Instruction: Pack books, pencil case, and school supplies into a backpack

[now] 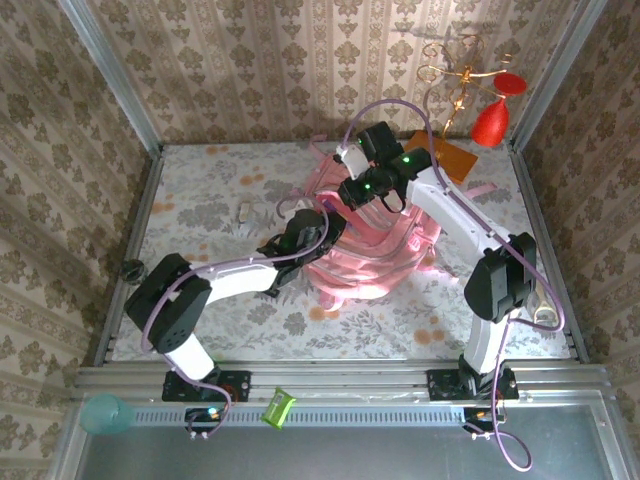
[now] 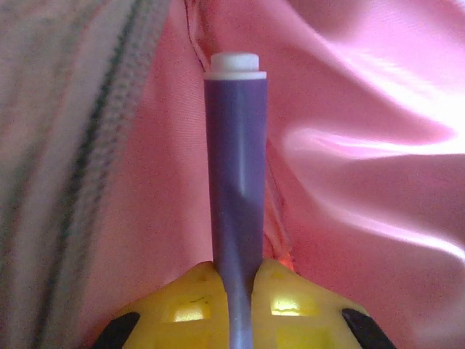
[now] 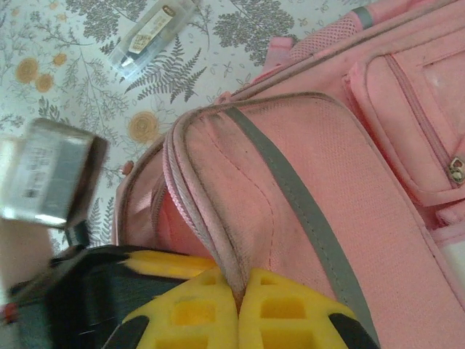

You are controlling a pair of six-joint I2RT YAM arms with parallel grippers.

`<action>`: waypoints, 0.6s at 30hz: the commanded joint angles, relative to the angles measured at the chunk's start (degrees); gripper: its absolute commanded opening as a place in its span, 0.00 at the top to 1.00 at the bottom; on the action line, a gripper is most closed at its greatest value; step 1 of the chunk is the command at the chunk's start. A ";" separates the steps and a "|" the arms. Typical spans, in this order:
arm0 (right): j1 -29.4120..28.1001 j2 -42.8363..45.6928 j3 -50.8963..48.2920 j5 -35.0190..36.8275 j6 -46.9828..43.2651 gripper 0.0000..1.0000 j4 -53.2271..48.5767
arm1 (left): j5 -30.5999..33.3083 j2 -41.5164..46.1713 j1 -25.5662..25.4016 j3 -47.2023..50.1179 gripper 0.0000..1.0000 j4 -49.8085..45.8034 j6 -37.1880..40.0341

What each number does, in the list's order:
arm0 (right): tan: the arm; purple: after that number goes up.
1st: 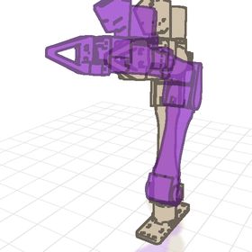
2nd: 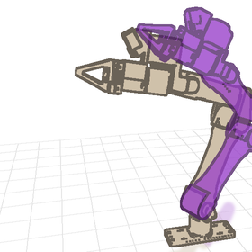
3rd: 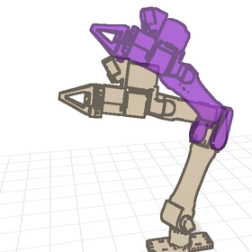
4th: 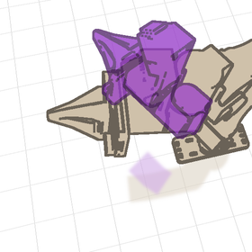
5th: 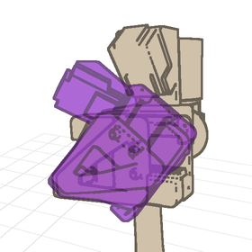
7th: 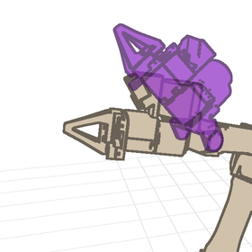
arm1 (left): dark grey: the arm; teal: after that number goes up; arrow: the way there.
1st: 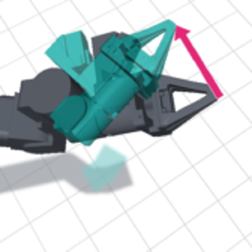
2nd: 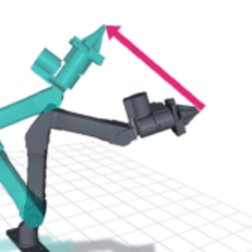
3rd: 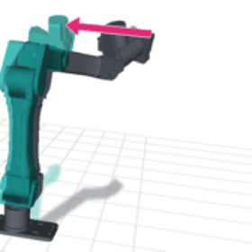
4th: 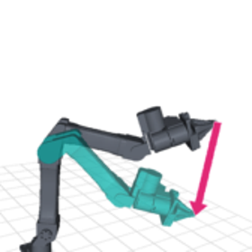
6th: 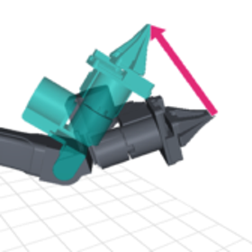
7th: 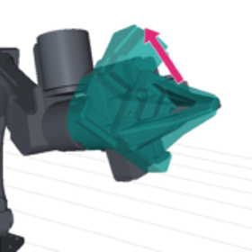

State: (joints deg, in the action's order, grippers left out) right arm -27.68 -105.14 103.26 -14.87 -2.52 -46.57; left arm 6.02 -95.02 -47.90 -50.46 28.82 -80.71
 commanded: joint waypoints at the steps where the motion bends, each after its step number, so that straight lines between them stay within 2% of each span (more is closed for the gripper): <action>1: -0.27 0.86 3.54 -4.88 0.86 1.00 2.42 | -3.28 -1.69 0.84 -4.13 0.79 2.81 0.48; 2: -0.31 0.91 3.50 -4.61 0.68 1.00 2.33 | -4.13 -1.76 0.88 -4.39 0.71 2.57 1.13; 5: -0.01 1.02 3.29 -4.08 0.41 1.00 2.03 | -5.10 -0.39 0.88 -3.74 0.59 1.80 3.63; 8: 0.39 1.15 2.87 -3.94 0.45 1.00 2.37 | -5.06 2.40 0.92 -1.97 0.51 0.76 5.87; 14: 0.82 1.08 2.14 -3.61 0.68 1.00 3.04 | -7.00 9.51 1.52 3.30 0.49 -2.57 10.55; 18: 0.96 0.99 0.99 -3.33 0.44 1.00 3.56 | -10.46 17.30 3.74 6.80 0.49 -11.99 17.40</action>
State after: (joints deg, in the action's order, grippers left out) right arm -26.98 -105.19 103.55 -15.53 -2.57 -46.78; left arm -1.48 -82.41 -45.89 -45.54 24.16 -70.46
